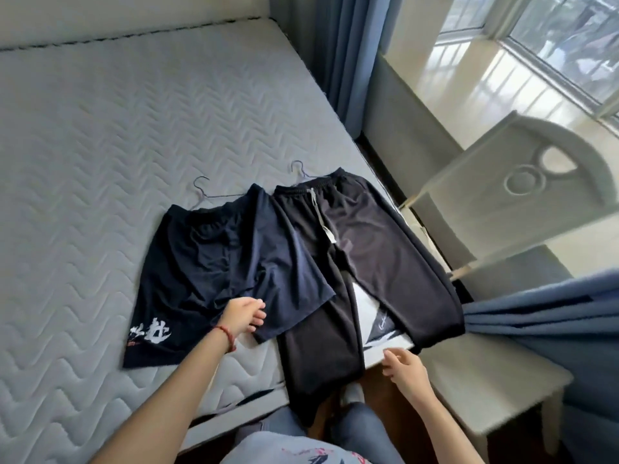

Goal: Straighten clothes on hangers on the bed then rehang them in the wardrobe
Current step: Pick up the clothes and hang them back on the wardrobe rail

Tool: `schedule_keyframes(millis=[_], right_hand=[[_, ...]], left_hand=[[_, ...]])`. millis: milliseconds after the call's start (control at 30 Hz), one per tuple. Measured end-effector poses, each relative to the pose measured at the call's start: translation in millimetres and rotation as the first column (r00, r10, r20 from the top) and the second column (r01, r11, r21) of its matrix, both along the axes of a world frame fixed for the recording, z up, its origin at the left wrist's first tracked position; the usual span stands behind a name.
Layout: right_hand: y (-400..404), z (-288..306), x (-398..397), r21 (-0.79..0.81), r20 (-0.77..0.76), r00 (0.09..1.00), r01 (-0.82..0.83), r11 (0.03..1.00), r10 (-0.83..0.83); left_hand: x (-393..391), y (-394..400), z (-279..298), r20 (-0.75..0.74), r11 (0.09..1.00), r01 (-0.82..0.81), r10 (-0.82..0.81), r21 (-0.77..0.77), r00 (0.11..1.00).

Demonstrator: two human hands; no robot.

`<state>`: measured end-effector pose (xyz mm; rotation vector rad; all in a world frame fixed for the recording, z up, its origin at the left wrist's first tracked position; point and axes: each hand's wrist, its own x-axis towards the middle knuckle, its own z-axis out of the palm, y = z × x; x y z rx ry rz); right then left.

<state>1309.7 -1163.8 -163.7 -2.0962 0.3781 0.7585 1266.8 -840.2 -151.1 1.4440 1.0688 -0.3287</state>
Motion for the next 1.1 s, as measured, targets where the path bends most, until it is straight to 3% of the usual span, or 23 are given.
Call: schedule_keyframes(millis=[333, 533, 800, 967, 1100], right_hand=[[57.6, -6.5, 192.7, 0.064, 0.046, 0.933, -0.361, 0.931, 0.358], [110.1, -28.4, 304.6, 0.035, 0.128, 0.888, -0.448, 0.893, 0.441], [199.9, -104.0, 403.1, -0.039, 0.217, 0.842, -0.498, 0.866, 0.494], [246.8, -161.0, 456.7, -0.18, 0.316, 0.772, -0.522, 0.834, 0.551], [275.3, -201.4, 497.2, -0.38, 0.419, 0.619, -0.545, 0.747, 0.665]], left_hand=[[66.4, 29.6, 14.7, -0.009, 0.967, -0.183, 0.187, 0.175, 0.982], [108.1, 79.5, -1.0, -0.009, 0.937, -0.213, 0.224, 0.276, 0.975], [163.9, 191.9, -97.9, -0.009, 0.856, -0.191, 0.223, 0.48, 0.975], [187.5, 258.3, -160.7, -0.087, 0.737, -0.06, 0.159, 0.673, 0.983], [205.0, 299.2, -209.8, -0.195, 0.613, 0.112, 0.07, 0.782, 0.978]])
